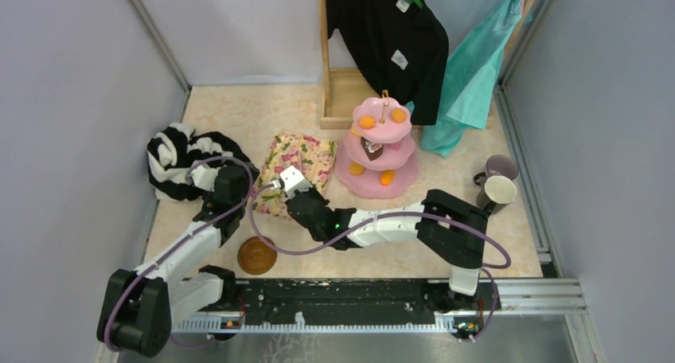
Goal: Serve the afternoon tea
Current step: Place the clamp on the tray.
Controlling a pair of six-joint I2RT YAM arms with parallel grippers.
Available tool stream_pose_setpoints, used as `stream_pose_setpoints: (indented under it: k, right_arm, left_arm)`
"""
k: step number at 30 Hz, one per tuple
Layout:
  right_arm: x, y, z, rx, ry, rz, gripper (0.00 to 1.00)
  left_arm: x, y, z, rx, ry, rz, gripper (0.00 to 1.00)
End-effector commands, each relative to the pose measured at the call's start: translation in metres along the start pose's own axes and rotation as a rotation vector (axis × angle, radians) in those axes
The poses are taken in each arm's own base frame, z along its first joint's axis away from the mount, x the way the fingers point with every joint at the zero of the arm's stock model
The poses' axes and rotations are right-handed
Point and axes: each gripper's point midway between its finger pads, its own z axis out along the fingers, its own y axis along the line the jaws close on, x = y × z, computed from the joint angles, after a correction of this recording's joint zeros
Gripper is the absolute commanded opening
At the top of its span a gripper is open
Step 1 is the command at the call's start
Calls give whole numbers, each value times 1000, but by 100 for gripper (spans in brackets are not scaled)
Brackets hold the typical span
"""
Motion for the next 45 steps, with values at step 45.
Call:
stream_pose_setpoints:
  k: [45]
  right_arm:
    - [63, -31, 40, 190, 345, 589, 36]
  left_arm:
    - [4, -42, -3, 136, 72, 46, 98]
